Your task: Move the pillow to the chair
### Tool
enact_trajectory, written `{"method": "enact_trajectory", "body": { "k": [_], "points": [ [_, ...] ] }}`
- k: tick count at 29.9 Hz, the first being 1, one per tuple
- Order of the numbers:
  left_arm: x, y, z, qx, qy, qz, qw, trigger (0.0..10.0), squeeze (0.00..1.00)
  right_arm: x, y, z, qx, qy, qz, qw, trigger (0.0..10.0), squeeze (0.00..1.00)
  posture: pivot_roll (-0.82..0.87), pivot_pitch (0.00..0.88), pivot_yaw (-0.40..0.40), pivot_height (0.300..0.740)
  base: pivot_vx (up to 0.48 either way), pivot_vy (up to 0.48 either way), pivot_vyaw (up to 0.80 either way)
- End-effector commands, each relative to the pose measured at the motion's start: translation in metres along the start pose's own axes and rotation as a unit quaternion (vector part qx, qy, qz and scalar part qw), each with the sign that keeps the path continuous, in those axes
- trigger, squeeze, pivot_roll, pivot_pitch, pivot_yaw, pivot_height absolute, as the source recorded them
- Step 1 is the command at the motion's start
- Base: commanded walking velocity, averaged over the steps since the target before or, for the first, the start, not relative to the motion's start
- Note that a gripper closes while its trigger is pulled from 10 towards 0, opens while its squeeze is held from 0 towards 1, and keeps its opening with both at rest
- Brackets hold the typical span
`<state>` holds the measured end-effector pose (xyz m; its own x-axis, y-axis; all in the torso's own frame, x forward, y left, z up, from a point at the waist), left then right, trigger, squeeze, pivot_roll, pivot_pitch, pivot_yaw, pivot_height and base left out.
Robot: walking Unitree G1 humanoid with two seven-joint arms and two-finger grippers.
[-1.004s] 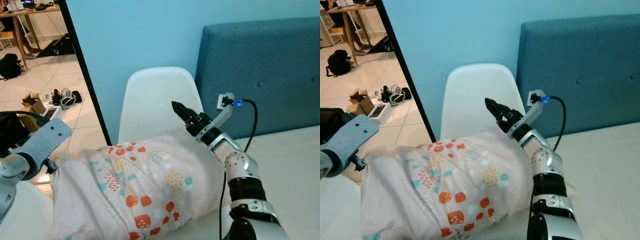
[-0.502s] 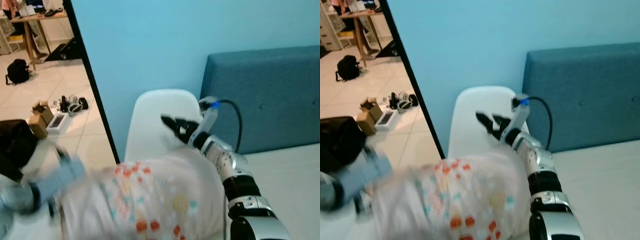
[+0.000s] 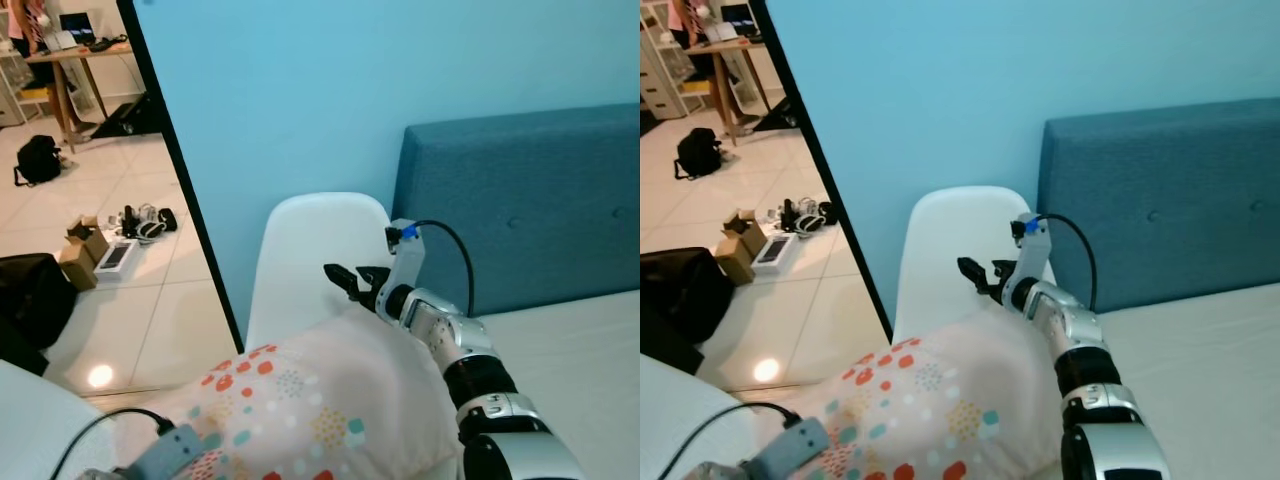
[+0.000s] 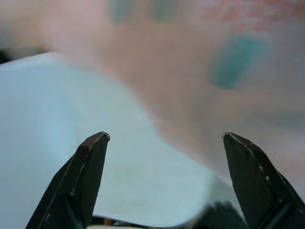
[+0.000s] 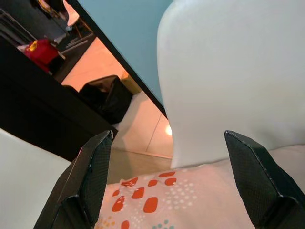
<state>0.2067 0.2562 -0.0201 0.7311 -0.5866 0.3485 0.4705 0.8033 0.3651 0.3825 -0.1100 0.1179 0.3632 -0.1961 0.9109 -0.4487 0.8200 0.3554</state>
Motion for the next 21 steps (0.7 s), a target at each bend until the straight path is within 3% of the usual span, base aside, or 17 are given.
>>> {"method": "enact_trajectory", "body": {
  "k": [1,2,4,5,6,7,8,9,10,12,13,14,15,16,17,21],
  "points": [
    [0.01,0.048,0.009,0.129,-0.053,0.074,0.987,10.0,0.0,0.006,0.005,-0.002,0.013,-0.026,-0.007,1.0,10.0,0.0,0.16,0.0,0.058,0.74,0.0,0.0,0.0],
    [0.01,0.048,0.009,0.129,-0.053,0.074,0.987,10.0,0.0,0.006,0.005,-0.002,0.013,-0.026,-0.007,1.0,10.0,0.0,0.16,0.0,0.058,0.74,0.0,0.0,0.0],
    [0.018,0.082,0.021,0.219,-0.116,0.194,0.949,10.0,0.0,0.011,0.007,-0.002,0.021,-0.047,-0.015,0.999,10.0,0.0,0.17,0.0,0.06,0.74,0.0,0.0,0.0],
    [0.01,0.087,0.02,0.231,-0.127,0.291,0.919,10.0,0.0,0.012,0.007,-0.002,0.02,-0.049,-0.016,0.998,10.0,0.0,0.17,0.0,0.06,0.74,0.0,0.0,0.0],
    [0.01,0.087,0.02,0.231,-0.127,0.291,0.919,10.0,0.0,0.012,0.007,-0.002,0.02,-0.049,-0.016,0.998,10.0,0.0,0.17,0.0,0.06,0.74,0.0,0.0,0.0],
    [0.003,0.088,0.018,0.232,-0.13,0.352,0.897,10.0,0.0,0.012,0.007,-0.002,0.019,-0.05,-0.016,0.998,10.0,0.0,0.17,0.0,0.059,0.74,0.0,0.0,0.0],
    [-0.009,0.081,0.012,0.222,-0.123,0.432,0.865,10.0,0.0,0.011,0.006,-0.002,0.016,-0.046,-0.014,0.999,10.0,0.0,0.17,0.0,0.059,0.74,0.0,0.0,0.0],
    [-0.023,0.067,0.002,0.205,-0.107,0.516,0.825,10.0,0.0,0.01,0.006,-0.002,0.014,-0.043,-0.011,0.999,10.0,0.0,0.17,0.0,0.056,0.74,0.0,0.0,0.0],
    [-0.023,0.067,0.002,0.205,-0.107,0.516,0.825,10.0,0.0,0.01,0.006,-0.002,0.014,-0.043,-0.011,0.999,10.0,0.0,0.17,0.0,0.056,0.74,0.0,0.0,0.0],
    [-0.037,0.041,-0.013,0.181,-0.085,0.607,0.769,10.0,0.0,0.01,0.006,-0.003,0.013,-0.041,-0.004,0.999,10.0,0.0,0.17,0.0,0.048,0.74,0.0,0.0,0.0],
    [-0.037,0.041,-0.013,0.181,-0.085,0.607,0.769,10.0,0.0,0.01,0.006,-0.003,0.013,-0.041,-0.004,0.999,10.0,0.0,0.17,0.0,0.048,0.74,0.0,0.0,0.0],
    [-0.038,0.029,-0.02,0.168,-0.084,0.641,0.744,10.0,0.0,0.01,0.006,-0.003,0.016,-0.041,0.0,0.999,10.0,0.0,0.17,0.0,0.039,0.74,0.0,0.0,0.0],
    [-0.033,0.018,-0.027,0.152,-0.084,0.659,0.732,10.0,0.0,0.011,0.008,-0.003,0.021,-0.042,0.006,0.999,10.0,0.0,0.16,0.0,0.032,0.74,0.0,0.0,0.0],
    [-0.033,0.018,-0.027,0.152,-0.084,0.659,0.732,10.0,0.0,0.011,0.008,-0.003,0.021,-0.042,0.006,0.999,10.0,0.0,0.16,0.0,0.032,0.74,0.0,0.0,0.0],
    [-0.029,0.012,-0.031,0.146,-0.089,0.669,0.723,10.0,0.0,0.011,0.011,-0.004,0.028,-0.042,0.01,0.999,10.0,0.0,0.16,0.0,0.031,0.74,0.0,0.0,0.0],
    [-0.021,0.01,-0.036,0.149,-0.097,0.664,0.726,10.0,0.0,0.006,0.019,-0.007,0.043,-0.028,0.034,0.998,10.0,0.0,0.14,0.0,0.029,0.74,0.0,0.0,0.0]
  ]
}}
Point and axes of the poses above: a point about 5 cm out from each wrist's last joint towards the gripper, its own z axis pointing back from the gripper into the wrist, its own x axis along the axis of the wrist's last joint, y = z × x, the point moved 2 cm from there along -z, pointing out of the wrist towards the gripper, and after that the axes turned 4 degrees about z, right-handed, at the moved point
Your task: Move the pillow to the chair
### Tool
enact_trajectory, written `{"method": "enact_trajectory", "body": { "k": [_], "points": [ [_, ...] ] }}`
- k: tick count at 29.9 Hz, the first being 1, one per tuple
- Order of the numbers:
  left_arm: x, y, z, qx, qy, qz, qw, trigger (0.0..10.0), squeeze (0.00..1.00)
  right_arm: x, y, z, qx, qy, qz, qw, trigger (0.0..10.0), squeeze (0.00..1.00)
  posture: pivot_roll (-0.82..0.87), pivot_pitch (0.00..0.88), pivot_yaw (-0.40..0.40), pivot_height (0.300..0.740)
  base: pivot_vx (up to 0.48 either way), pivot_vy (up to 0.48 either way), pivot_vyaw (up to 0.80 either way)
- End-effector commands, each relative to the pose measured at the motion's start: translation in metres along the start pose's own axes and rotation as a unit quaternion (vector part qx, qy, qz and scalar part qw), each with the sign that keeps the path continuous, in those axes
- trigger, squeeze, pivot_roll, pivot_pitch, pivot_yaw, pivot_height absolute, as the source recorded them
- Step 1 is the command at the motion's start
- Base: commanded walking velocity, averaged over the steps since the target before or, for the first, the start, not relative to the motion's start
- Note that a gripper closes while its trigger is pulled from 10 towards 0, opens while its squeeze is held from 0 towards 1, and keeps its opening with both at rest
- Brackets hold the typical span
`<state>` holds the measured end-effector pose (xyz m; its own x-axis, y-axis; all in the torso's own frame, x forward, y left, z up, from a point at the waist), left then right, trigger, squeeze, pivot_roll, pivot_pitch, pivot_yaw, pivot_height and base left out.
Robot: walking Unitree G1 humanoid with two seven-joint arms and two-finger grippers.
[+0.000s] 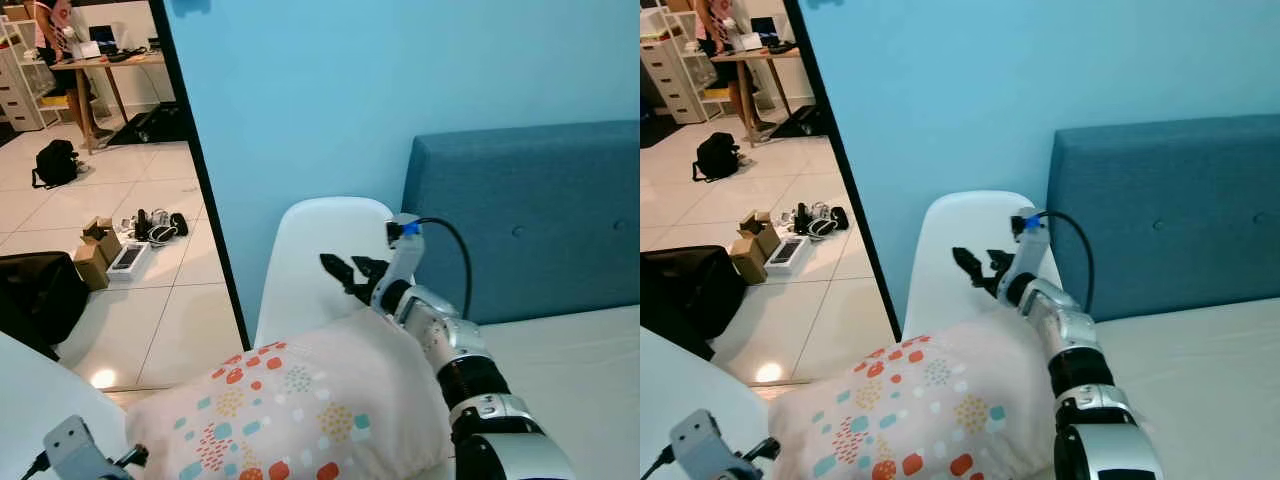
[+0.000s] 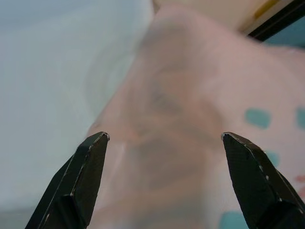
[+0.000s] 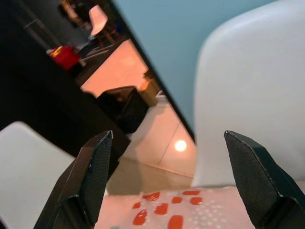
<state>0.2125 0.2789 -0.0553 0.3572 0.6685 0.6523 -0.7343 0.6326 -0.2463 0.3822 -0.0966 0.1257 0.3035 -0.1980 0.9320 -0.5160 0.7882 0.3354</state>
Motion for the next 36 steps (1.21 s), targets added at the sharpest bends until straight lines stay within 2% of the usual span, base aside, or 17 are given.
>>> {"method": "enact_trajectory", "body": {
  "k": [1,4,8,10,12,17,21,27,36],
  "points": [
    [0.004,-0.002,-0.002,-0.001,-0.019,-0.004,1.0,10.0,0.0,-0.001,0.007,-0.003,0.013,0.005,0.02,1.0,10.0,0.0,0.14,0.0,0.031,0.735,0.0,0.0,0.0],
    [0.015,-0.006,-0.003,-0.019,-0.05,-0.016,0.998,10.0,0.0,-0.007,0.008,-0.002,0.014,0.008,0.008,1.0,10.0,0.0,0.14,0.0,0.034,0.72,0.0,0.0,0.0],
    [0.021,-0.007,-0.003,-0.03,-0.068,-0.015,0.997,10.0,0.0,-0.013,0.006,-0.001,0.005,0.014,0.0,1.0,10.0,0.0,0.14,0.0,0.039,0.71,0.0,0.0,0.0],
    [0.029,-0.004,-0.003,-0.05,-0.092,0.008,0.995,10.0,0.0,-0.024,0.0,0.0,-0.017,0.03,-0.011,0.999,10.0,0.0,0.14,0.0,0.043,0.695,0.0,0.0,0.0],
    [0.029,-0.004,-0.003,-0.05,-0.092,0.008,0.995,10.0,0.0,-0.024,0.0,0.0,-0.017,0.03,-0.011,0.999,10.0,0.0,0.14,0.0,0.043,0.695,0.0,0.0,0.0],
    [0.043,-0.001,0.001,-0.075,-0.149,0.006,0.986,10.0,0.0,-0.028,0.0,0.001,-0.022,0.018,-0.035,0.999,10.0,0.0,0.15,0.0,0.051,0.67,0.0,0.0,0.0],
    [0.046,0.0,0.003,-0.083,-0.166,0.019,0.982,10.0,0.0,-0.022,0.002,0.001,-0.013,-0.003,-0.048,0.999,10.0,0.0,0.15,0.0,0.052,0.655,0.0,0.0,0.0],
    [0.038,0.003,0.003,-0.087,-0.159,0.06,0.982,10.0,0.0,-0.011,0.009,-0.001,0.01,-0.038,-0.063,0.997,10.0,0.0,0.15,0.0,0.051,0.625,0.0,0.0,0.0],
    [0.022,0.001,0.001,-0.091,-0.132,0.124,0.979,10.0,0.0,-0.005,0.011,-0.001,0.023,-0.048,-0.057,0.997,10.0,0.0,0.15,0.0,0.049,0.59,0.0,0.0,0.0]
  ]
}}
Point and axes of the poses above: a point about 5 cm out from each wrist's last joint towards the gripper, its own z axis pointing back from the gripper into the wrist, its own x axis along the axis of the wrist's last joint, y = z × x, the point moved 2 cm from there along -z, pointing out of the wrist towards the gripper, and after that the axes turned 4 degrees about z, right-handed, at the moved point
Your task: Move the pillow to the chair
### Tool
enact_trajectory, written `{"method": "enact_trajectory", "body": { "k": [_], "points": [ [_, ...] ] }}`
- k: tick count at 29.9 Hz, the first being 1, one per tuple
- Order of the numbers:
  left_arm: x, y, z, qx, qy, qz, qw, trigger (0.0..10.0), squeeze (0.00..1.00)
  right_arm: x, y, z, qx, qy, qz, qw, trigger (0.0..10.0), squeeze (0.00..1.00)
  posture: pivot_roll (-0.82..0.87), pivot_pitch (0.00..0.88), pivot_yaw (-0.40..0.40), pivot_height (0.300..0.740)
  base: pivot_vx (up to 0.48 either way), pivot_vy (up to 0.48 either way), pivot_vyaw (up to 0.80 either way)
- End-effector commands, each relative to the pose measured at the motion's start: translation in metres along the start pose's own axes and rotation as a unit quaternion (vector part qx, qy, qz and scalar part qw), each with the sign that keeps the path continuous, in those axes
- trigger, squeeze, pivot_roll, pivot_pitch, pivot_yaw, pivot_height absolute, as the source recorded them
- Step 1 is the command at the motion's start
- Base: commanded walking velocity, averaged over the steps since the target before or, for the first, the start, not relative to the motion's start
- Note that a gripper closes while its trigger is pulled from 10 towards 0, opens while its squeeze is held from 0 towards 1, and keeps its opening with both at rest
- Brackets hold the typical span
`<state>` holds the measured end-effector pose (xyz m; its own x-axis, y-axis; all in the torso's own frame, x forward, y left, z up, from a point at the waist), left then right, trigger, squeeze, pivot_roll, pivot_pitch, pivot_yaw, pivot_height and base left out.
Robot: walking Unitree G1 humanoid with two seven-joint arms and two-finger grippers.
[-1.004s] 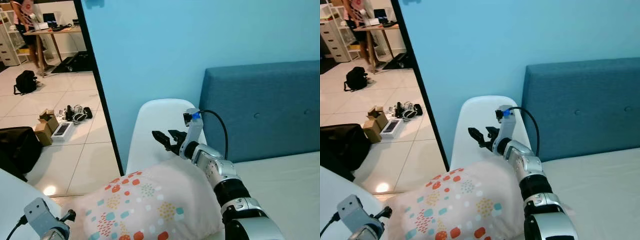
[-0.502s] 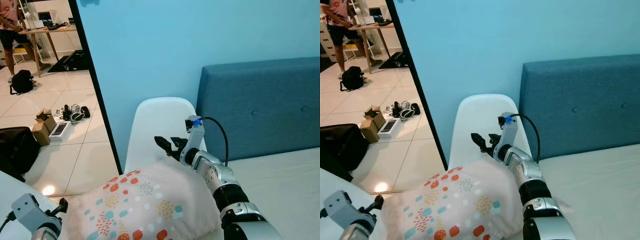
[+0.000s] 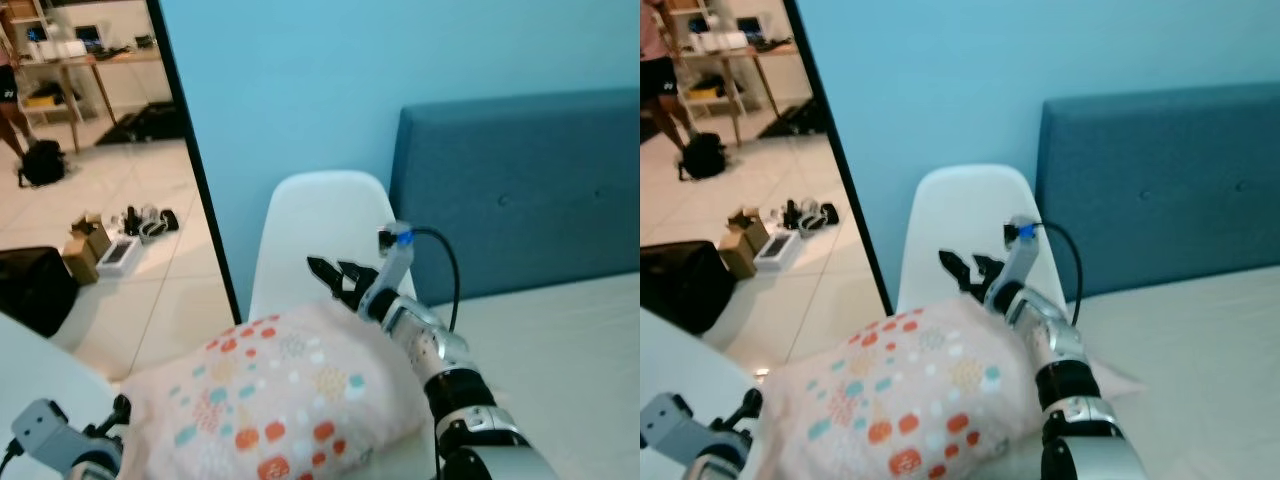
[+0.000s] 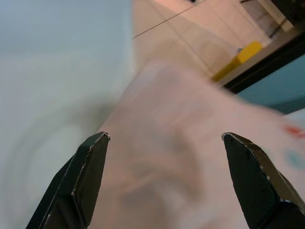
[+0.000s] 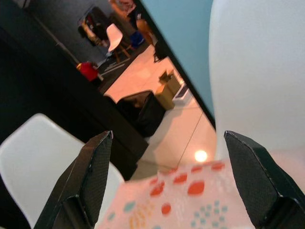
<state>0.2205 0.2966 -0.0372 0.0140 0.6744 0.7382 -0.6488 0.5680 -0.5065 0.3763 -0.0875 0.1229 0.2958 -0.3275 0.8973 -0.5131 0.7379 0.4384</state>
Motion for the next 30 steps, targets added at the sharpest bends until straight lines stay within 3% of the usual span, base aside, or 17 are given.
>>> {"method": "enact_trajectory", "body": {
  "k": [1,6,14,16,22,26,29,30],
  "points": [
    [-0.006,0.001,0.001,0.01,0.011,0.032,0.999,10.0,0.0,0.001,0.002,-0.001,0.006,-0.01,-0.001,1.0,10.0,0.0,0.15,0.0,0.051,0.585,0.0,0.0,0.0],
    [-0.009,0.002,0.001,0.019,0.012,0.07,0.997,10.0,0.0,0.005,0.003,0.0,0.006,-0.026,-0.002,1.0,10.0,0.0,0.15,0.0,0.048,0.575,0.0,0.0,0.0],
    [0.016,-0.02,-0.016,-0.016,-0.025,0.212,0.977,10.0,0.0,0.015,0.005,0.0,0.013,-0.04,0.012,0.999,10.0,0.0,0.13,0.0,0.035,0.575,0.0,0.0,0.0],
    [0.018,-0.022,-0.017,-0.019,-0.026,0.219,0.975,10.0,0.0,0.015,0.005,0.0,0.013,-0.04,0.013,0.999,10.0,0.0,0.13,0.0,0.035,0.575,0.0,0.0,0.0],
    [0.038,-0.048,-0.03,-0.045,-0.036,0.251,0.966,10.0,0.0,0.025,0.0,0.001,-0.002,-0.039,0.034,0.999,10.0,0.0,0.11,0.0,0.029,0.575,0.0,0.0,0.0],
    [0.04,-0.066,-0.034,-0.065,-0.03,0.252,0.965,10.0,0.0,0.03,-0.003,0.002,-0.014,-0.038,0.048,0.998,10.0,0.0,0.11,0.0,0.033,0.575,0.0,0.0,0.0],
    [0.038,-0.088,-0.036,-0.091,-0.018,0.261,0.961,10.0,0.0,0.034,-0.008,0.005,-0.03,-0.031,0.069,0.997,10.0,0.0,0.1,0.0,0.034,0.575,0.0,0.0,0.0],
    [0.038,-0.088,-0.036,-0.091,-0.018,0.261,0.961,10.0,0.0,0.034,-0.008,0.005,-0.03,-0.031,0.069,0.997,10.0,0.0,0.1,0.0,0.034,0.575,0.0,0.0,0.0]
  ]
}}
Point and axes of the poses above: a point about 5 cm out from each wrist's last joint towards the gripper, its own z axis pointing back from the gripper into the wrist, its own x axis along the axis of the wrist's last joint, y = z × x, the point moved 2 cm from there along -z, pointing out of the wrist towards the gripper, and after that the axes turned 4 degrees about z, right-handed, at the moved point
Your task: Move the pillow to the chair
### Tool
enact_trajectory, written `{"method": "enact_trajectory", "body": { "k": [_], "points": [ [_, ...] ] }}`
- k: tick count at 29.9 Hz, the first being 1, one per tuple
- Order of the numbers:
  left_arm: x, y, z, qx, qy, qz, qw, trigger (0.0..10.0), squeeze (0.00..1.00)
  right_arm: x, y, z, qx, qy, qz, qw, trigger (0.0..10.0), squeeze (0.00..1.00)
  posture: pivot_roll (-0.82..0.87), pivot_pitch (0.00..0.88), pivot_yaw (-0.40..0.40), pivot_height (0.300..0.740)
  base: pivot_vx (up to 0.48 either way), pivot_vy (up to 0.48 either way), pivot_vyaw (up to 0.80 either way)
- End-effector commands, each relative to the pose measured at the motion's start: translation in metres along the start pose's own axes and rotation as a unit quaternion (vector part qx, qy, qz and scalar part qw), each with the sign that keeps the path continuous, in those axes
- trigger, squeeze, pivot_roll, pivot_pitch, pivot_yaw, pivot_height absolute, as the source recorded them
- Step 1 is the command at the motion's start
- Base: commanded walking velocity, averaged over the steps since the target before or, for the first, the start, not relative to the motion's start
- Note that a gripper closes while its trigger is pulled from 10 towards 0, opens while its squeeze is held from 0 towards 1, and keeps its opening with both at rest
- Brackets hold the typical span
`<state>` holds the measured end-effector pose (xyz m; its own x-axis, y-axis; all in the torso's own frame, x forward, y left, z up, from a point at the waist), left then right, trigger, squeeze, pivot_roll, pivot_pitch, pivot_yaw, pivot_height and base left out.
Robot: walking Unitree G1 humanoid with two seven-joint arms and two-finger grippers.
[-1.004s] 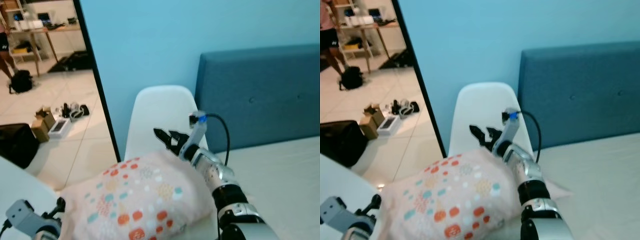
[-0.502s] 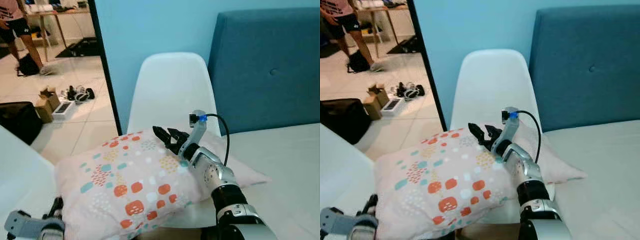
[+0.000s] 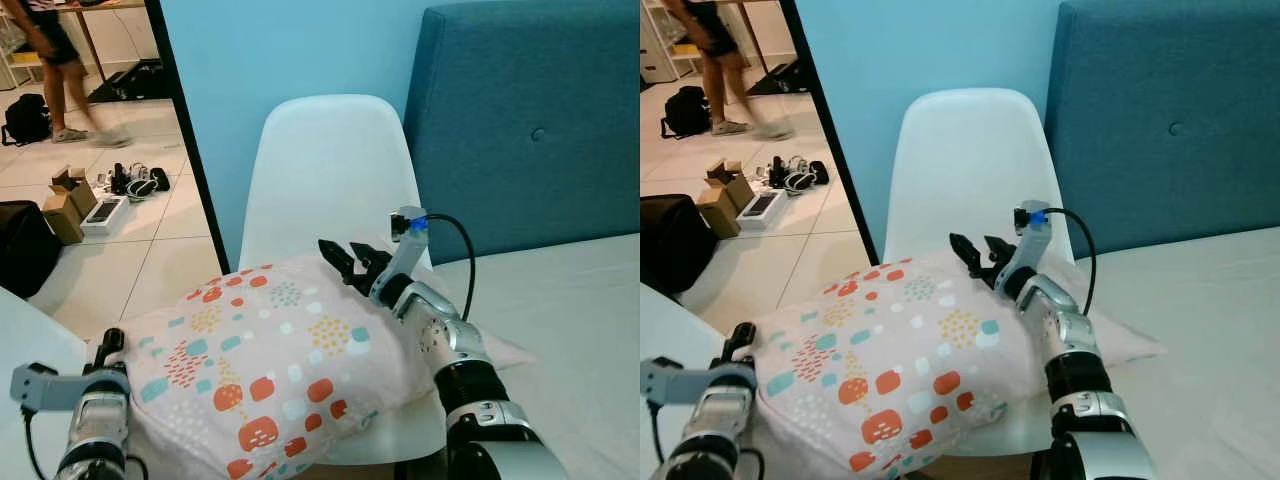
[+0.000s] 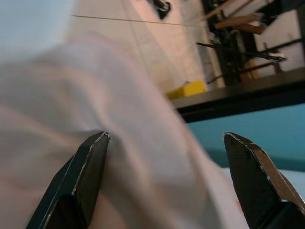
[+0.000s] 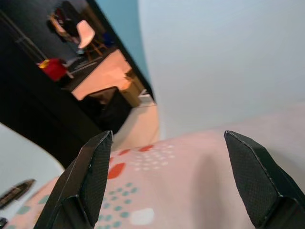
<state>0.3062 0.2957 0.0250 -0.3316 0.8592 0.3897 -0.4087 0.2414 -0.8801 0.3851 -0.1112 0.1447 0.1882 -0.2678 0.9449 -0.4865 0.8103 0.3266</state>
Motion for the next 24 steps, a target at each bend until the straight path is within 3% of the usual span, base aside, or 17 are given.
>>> {"method": "enact_trajectory", "body": {
  "k": [1,5,8,10,13,16,17,18,19,20,21,22,24],
  "points": [
    [-0.015,-0.001,0.001,0.001,0.029,-0.002,1.0,10.0,0.0,0.004,0.003,-0.003,0.001,0.003,0.015,1.0,10.0,0.0,0.1,0.0,0.036,0.575,0.0,0.0,0.0],
    [-0.033,-0.008,0.003,-0.007,0.055,-0.01,0.998,10.0,0.0,-0.002,-0.001,0.0,-0.009,0.036,0.051,0.998,10.0,0.0,0.08,0.0,0.048,0.575,0.0,0.0,0.0],
    [-0.036,0.001,0.007,0.016,0.043,-0.019,0.999,10.0,0.0,-0.007,-0.005,0.003,-0.014,0.062,0.076,0.995,10.0,0.0,0.08,0.0,0.051,0.575,0.0,0.0,0.0],
    [-0.026,0.017,0.013,0.053,0.008,-0.023,0.998,10.0,0.0,-0.008,-0.006,0.006,-0.014,0.068,0.085,0.994,10.0,0.0,0.08,0.0,0.046,0.575,0.0,0.0,0.0],
    [-0.021,0.022,0.015,0.068,-0.007,-0.023,0.997,10.0,0.0,-0.007,-0.006,0.006,-0.014,0.067,0.086,0.994,10.0,0.0,0.08,0.0,0.046,0.575,0.0,0.0,0.0],
    [-0.015,0.025,0.017,0.062,-0.023,0.012,0.998,10.0,0.0,-0.005,-0.006,0.007,-0.012,0.063,0.086,0.994,10.0,0.0,0.09,0.004,0.039,0.575,0.0,0.0,0.0],
    [-0.016,0.015,0.017,0.023,-0.019,0.047,0.998,10.0,0.0,-0.004,-0.006,0.006,-0.012,0.063,0.086,0.994,10.0,0.0,0.1,0.004,0.034,0.575,0.0,0.0,0.0],
    [-0.016,0.015,0.017,0.023,-0.019,0.047,0.998,10.0,0.0,-0.004,-0.006,0.006,-0.012,0.063,0.086,0.994,10.0,0.0,0.1,0.004,0.034,0.575,0.0,0.0,0.0],
    [-0.017,-0.002,0.018,-0.037,-0.011,0.075,0.996,10.0,0.0,-0.004,-0.005,0.004,-0.011,0.062,0.085,0.994,10.0,0.0,0.1,0.004,0.032,0.575,0.0,0.0,0.0],
    [-0.017,-0.002,0.018,-0.037,-0.011,0.075,0.996,10.0,0.0,-0.004,-0.005,0.004,-0.011,0.062,0.085,0.994,10.0,0.0,0.1,0.004,0.032,0.575,0.0,0.0,0.0],
    [-0.01,-0.017,0.024,-0.078,-0.025,0.08,0.993,10.0,0.0,-0.005,-0.003,0.003,-0.009,0.063,0.086,0.994,10.0,0.0,0.1,0.005,0.035,0.575,0.0,0.0,0.0],
    [-0.01,-0.017,0.024,-0.078,-0.025,0.08,0.993,10.0,0.0,-0.005,-0.003,0.003,-0.009,0.063,0.086,0.994,10.0,0.0,0.1,0.005,0.035,0.575,0.0,0.0,0.0],
    [0.01,-0.019,0.04,-0.066,-0.074,0.037,0.994,10.0,0.0,-0.005,-0.002,0.001,-0.004,0.067,0.087,0.994,10.0,0.0,0.11,0.009,0.037,0.575,0.0,0.0,0.0]
  ]
}}
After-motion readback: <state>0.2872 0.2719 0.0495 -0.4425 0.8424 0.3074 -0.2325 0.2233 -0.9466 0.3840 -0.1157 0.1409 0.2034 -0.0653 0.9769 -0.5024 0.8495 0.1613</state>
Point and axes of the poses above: a point about 5 cm out from each wrist's last joint towards the gripper, its own z axis pointing back from the gripper into the wrist, its own x axis along the axis of the wrist's last joint, y = z × x, the point moved 2 cm from there along -z, pointing out of the wrist towards the gripper, and after that the axes turned 4 degrees about z, right-handed, at the moved point
